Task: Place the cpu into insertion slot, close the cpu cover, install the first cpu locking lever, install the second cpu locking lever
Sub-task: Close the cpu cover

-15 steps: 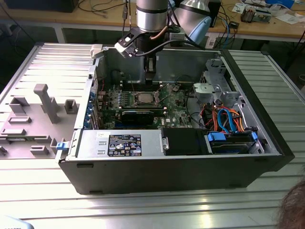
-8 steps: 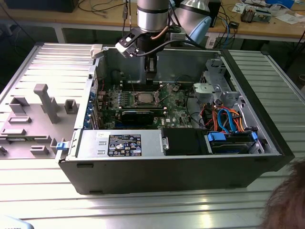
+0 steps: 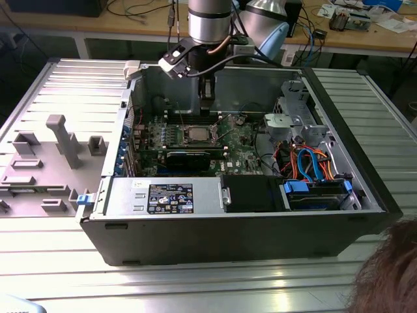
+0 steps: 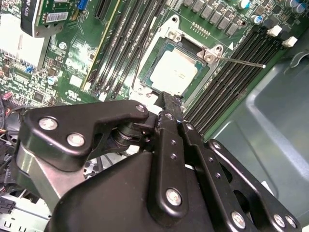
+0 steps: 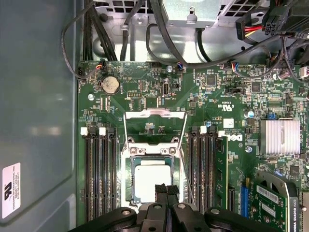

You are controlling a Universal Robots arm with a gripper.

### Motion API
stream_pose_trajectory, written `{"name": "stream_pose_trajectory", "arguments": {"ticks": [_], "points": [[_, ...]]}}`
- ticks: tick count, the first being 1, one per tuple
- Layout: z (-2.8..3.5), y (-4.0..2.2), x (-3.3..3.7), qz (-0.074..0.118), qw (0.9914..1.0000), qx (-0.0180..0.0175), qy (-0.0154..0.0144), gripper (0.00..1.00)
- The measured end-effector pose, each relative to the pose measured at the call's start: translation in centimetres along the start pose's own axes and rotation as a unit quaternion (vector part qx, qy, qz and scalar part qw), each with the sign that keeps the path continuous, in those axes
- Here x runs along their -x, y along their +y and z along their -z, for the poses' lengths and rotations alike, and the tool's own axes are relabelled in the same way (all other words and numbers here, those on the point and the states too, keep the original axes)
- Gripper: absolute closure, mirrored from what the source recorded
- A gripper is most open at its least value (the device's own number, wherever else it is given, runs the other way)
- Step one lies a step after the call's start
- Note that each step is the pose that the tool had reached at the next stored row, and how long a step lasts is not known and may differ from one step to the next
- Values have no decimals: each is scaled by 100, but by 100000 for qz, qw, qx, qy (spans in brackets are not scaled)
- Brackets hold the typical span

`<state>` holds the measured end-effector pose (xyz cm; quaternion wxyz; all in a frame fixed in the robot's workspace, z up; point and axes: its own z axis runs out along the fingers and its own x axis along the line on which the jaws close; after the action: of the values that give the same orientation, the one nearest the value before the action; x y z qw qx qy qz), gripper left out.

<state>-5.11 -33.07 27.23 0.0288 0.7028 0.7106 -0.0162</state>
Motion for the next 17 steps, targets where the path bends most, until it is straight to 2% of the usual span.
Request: {"name": "stream_pose_trajectory", "arguments": {"ticks": [15,17], "points": [[-2,108,1,-3,100000,-2,0,89],[-4,143,1,-9,100000,-1,-3,89]]}}
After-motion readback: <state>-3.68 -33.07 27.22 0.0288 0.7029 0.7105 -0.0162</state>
